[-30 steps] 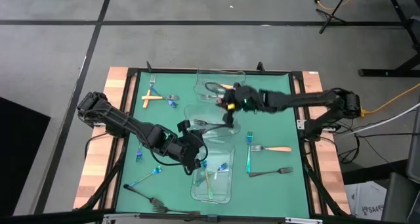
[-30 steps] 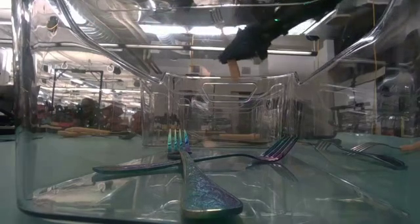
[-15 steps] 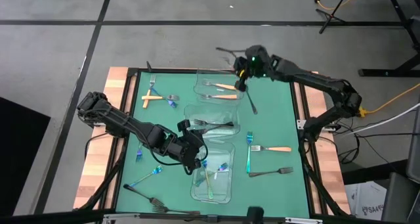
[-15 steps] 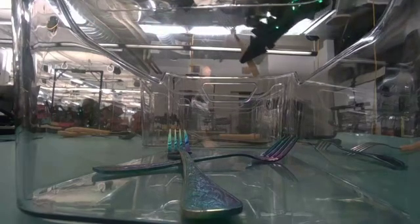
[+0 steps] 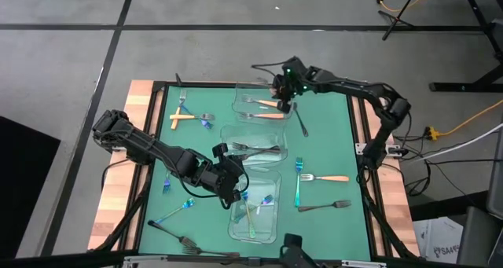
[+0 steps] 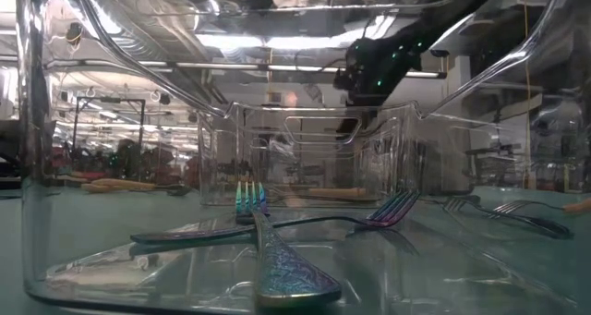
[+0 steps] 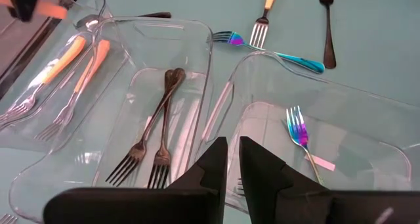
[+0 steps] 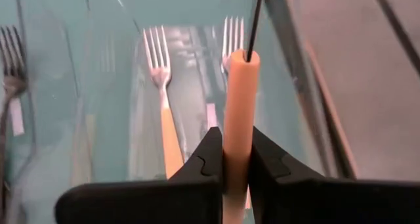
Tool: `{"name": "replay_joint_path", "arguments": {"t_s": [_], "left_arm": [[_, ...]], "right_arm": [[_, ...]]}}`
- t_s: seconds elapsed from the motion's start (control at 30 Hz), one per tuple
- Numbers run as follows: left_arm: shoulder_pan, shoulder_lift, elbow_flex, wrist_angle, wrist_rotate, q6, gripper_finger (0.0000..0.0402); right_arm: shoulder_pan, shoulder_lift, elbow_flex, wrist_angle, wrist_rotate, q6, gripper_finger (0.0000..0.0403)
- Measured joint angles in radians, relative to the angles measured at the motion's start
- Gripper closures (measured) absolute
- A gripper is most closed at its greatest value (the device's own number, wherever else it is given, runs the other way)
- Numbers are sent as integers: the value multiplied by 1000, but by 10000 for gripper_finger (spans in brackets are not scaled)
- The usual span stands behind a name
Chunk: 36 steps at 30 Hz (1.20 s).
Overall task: Sort silverware by color (type)
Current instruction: Put the yellow fork into the top transparent bin
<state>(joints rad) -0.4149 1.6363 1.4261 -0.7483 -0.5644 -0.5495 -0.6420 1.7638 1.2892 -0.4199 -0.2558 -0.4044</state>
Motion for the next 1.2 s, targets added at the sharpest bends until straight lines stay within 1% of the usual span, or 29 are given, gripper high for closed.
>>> {"name": "replay_joint_path", "arguments": {"t_s": [0.1,0.33,0.5,0.77,1.2], "left_arm": [[0,0,0,0,0,0,368],[0,0,0,0,0,0,368],[0,0,0,0,0,0,368],[0,0,0,0,0,0,368],[0,0,0,0,0,0,368]], "right_arm": [[0,42,0,2,0,-1,391],[1,102,0,6,-3,-25,384],[1,135,0,6,-12,-24,390],[1,137,0,4,-7,-27,380],[1,137,0,0,10,-23,378]]}}
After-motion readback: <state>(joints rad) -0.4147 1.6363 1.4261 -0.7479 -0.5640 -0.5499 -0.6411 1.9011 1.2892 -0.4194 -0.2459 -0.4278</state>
